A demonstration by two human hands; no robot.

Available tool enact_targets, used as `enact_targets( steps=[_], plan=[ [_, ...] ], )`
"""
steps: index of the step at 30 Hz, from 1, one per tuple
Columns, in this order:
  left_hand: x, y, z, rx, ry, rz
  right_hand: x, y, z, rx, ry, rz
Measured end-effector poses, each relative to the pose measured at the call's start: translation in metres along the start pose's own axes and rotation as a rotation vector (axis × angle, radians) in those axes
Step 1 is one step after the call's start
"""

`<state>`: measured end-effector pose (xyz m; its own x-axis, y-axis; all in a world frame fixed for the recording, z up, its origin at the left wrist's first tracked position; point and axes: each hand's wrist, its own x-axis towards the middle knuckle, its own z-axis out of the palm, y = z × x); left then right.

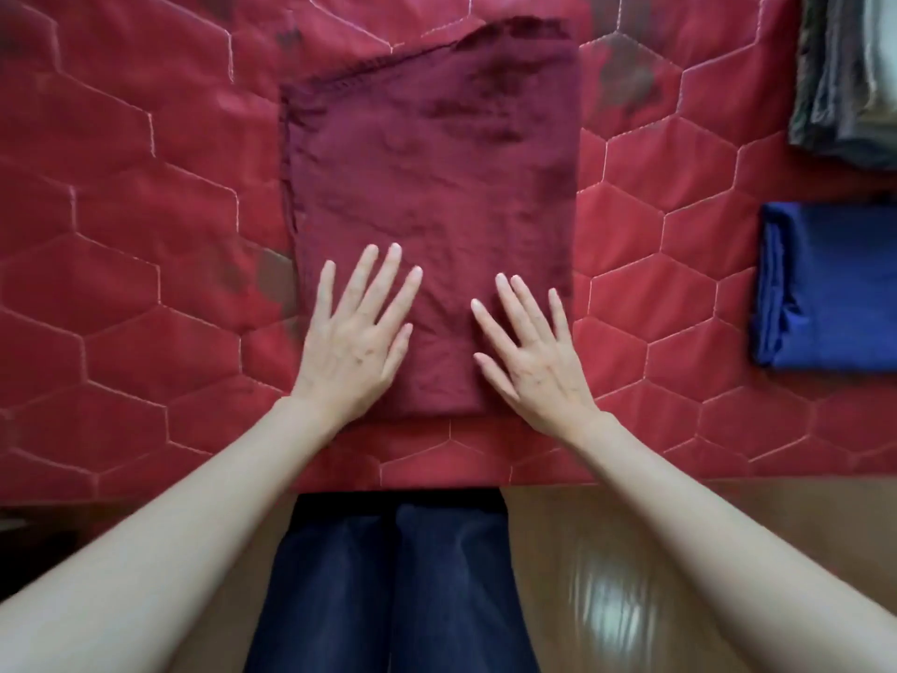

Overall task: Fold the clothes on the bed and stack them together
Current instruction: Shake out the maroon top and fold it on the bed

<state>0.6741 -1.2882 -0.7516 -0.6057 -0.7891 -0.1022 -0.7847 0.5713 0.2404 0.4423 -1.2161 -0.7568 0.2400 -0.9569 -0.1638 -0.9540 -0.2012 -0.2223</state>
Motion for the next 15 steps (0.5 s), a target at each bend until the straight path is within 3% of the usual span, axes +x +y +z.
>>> enact_targets(
  steps=[6, 11, 15],
  plan=[
    [-0.093, 0.015, 0.02, 0.049, -0.276, 0.056, -0.069, -0.005, 0.014, -0.029, -0.147, -0.099],
    [-0.09, -0.001, 0.012, 0.01, -0.081, 0.126, -0.066, 0.004, 0.008, 0.0, 0.064, -0.107],
    [-0.076, -0.012, -0.01, -0.055, 0.016, 0.165, -0.058, 0.013, -0.01, 0.062, 0.114, -0.062]
  ],
)
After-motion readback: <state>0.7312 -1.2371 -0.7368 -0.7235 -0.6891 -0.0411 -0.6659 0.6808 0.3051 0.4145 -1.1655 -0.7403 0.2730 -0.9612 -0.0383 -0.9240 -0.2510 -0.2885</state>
